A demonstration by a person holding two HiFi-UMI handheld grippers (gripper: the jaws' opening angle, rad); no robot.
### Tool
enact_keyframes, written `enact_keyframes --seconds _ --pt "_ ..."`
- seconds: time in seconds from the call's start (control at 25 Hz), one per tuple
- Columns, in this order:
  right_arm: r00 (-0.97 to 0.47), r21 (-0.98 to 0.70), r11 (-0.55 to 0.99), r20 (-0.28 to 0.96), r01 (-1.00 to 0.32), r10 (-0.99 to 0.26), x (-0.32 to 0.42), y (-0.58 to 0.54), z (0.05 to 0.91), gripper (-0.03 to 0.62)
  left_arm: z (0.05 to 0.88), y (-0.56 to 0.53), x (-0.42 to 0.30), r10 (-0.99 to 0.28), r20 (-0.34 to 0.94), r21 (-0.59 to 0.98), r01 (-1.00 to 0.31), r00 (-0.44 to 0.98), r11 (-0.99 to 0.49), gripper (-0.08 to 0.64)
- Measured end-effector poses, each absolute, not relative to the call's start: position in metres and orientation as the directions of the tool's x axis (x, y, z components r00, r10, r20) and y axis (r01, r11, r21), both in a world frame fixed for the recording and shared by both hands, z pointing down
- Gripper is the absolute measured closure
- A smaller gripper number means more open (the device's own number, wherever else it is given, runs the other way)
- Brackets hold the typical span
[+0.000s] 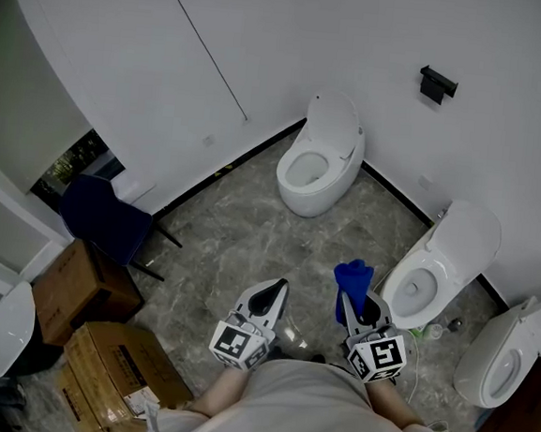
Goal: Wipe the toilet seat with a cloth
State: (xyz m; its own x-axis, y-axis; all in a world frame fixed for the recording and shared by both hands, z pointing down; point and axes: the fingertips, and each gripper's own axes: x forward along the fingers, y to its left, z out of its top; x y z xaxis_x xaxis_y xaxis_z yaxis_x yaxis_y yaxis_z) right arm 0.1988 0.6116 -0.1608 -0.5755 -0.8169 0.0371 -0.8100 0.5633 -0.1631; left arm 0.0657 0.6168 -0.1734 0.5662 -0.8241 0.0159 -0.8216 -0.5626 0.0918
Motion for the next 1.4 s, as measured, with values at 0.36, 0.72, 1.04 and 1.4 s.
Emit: enact_keyframes --seconds 0.36,0.72,1.04,1.4 --pt "-0.588 -0.18 0.574 0.031 -0.799 -0.808 0.206 0.6 -0.159 0.529 -0.177 0.599 0.071 -0.822 0.014 0.079 -0.82 0.57 -0.567 0.552" --pt "-0.575 -0.185 0.557 0.06 -0.809 -0.816 0.183 0.543 -0.147 0.529 -0.167 0.539 0.06 -0.799 0.018 0.115 -0.795 0.601 -0.596 0.552" --pt "-0.541 -0.194 0.518 0.088 -0.833 -0.837 0.137 0.454 -0.139 0.529 -0.162 0.442 0.005 -0.797 0.027 0.108 -0.795 0.603 -0.597 0.552" --pt "-0.496 -0.164 0.479 0.083 -0.862 -0.864 0.09 0.368 -0.147 0.529 -0.165 0.349 -0.043 -0.765 0.008 0.093 -0.762 0.645 -0.641 0.552"
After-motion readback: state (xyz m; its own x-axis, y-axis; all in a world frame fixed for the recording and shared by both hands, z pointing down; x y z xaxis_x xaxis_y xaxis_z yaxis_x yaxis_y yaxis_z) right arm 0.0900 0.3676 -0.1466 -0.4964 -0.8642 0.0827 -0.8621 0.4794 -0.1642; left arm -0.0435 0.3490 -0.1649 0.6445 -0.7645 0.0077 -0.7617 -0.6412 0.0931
